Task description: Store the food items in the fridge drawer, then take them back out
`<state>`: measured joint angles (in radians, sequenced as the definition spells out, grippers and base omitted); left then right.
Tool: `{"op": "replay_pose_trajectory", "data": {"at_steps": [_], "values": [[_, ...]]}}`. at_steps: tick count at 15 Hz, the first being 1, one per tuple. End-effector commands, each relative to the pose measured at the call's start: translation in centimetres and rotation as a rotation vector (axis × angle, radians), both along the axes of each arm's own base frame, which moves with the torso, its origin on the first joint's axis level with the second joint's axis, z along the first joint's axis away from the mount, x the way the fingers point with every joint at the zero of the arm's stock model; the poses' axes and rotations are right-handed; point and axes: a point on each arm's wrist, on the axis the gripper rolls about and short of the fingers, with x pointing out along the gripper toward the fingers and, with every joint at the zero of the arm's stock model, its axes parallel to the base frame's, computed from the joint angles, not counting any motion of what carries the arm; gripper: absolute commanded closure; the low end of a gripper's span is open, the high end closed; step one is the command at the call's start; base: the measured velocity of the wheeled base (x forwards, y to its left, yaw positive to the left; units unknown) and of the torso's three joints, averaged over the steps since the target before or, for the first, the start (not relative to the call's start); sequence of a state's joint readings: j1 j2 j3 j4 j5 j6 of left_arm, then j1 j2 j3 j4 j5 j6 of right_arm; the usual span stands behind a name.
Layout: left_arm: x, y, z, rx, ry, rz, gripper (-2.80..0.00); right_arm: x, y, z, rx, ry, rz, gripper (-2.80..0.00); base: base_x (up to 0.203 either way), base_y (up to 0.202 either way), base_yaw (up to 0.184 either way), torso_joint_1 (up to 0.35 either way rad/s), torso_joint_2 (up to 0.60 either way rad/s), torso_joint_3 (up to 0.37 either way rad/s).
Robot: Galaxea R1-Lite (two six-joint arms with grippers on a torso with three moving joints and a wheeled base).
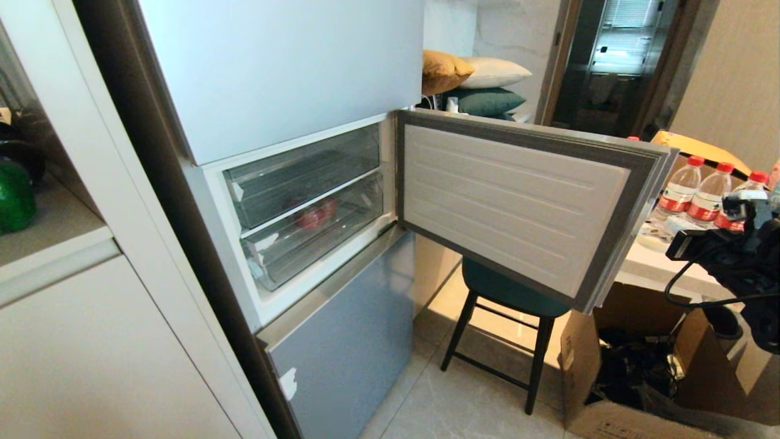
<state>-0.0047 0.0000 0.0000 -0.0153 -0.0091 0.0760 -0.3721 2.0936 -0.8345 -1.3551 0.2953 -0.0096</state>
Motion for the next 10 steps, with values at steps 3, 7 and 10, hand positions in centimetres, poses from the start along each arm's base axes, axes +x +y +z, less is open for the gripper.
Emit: {"op": "replay_pose_trajectory", "data": {"at_steps": [3, 7, 10], "values": [[0.1, 0.0, -0.3, 0.002, 0.011, 0.0, 0.0, 1.0, 0.9, 0.5, -0.011, -0.032, 0.042, 0.0, 0.0, 0.0, 0.0, 0.0, 0.0, 0.0], [0.1, 0.0, -0.3, 0.004, 0.012, 0.0, 0.0, 1.8, 2.5, 0.1, -0.007, -0.025, 0.092, 0.0, 0.0, 0.0, 0.0, 0.0, 0.0, 0.0], [0.1, 0.0, -0.3, 0.004, 0.012, 0.0, 0.0, 2.9, 3.6, -0.4, -0.006, -0.026, 0.13, 0.0, 0.0, 0.0, 0.0, 0.0, 0.0, 0.0]]}}
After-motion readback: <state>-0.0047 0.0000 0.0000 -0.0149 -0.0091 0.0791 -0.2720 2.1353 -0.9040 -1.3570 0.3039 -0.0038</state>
